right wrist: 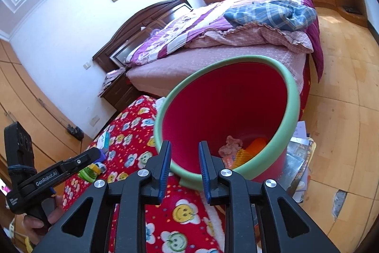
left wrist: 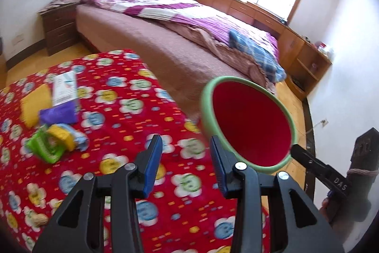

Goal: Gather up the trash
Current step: 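Move both tools back over the remaining items on the bedspread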

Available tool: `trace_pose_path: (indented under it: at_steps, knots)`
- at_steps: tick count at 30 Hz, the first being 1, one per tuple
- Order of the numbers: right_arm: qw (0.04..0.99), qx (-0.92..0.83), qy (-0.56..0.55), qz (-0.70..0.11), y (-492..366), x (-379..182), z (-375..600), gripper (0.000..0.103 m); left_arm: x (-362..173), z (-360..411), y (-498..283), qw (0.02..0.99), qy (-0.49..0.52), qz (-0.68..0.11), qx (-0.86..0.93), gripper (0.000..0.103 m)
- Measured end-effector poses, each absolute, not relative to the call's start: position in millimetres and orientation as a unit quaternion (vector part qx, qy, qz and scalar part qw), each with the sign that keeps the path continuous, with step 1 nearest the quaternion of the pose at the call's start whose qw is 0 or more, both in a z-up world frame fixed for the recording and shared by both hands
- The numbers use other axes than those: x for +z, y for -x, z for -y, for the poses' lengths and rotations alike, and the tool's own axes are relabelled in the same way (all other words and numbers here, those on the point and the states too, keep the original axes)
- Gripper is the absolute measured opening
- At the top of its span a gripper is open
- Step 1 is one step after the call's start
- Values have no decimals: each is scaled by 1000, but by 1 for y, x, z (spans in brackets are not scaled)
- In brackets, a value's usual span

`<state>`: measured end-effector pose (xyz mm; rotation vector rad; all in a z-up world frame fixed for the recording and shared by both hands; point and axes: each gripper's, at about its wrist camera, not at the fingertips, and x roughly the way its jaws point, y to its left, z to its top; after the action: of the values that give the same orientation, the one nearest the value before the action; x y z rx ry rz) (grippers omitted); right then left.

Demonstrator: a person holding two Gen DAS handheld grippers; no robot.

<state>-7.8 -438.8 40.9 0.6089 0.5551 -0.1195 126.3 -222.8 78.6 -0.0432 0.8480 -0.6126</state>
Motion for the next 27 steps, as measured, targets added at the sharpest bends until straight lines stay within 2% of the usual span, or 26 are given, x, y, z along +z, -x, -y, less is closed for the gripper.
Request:
trace_pose_path:
  at_steps: [16,27]
  knots:
    - [917,-36,-275,-288,-7,41,402,25,68,104,-148,899,61,-399,-170,41]
    - [913,-31,-260,-312,-23,35,384,25,36,78,-171,896,69,-421,-121,41]
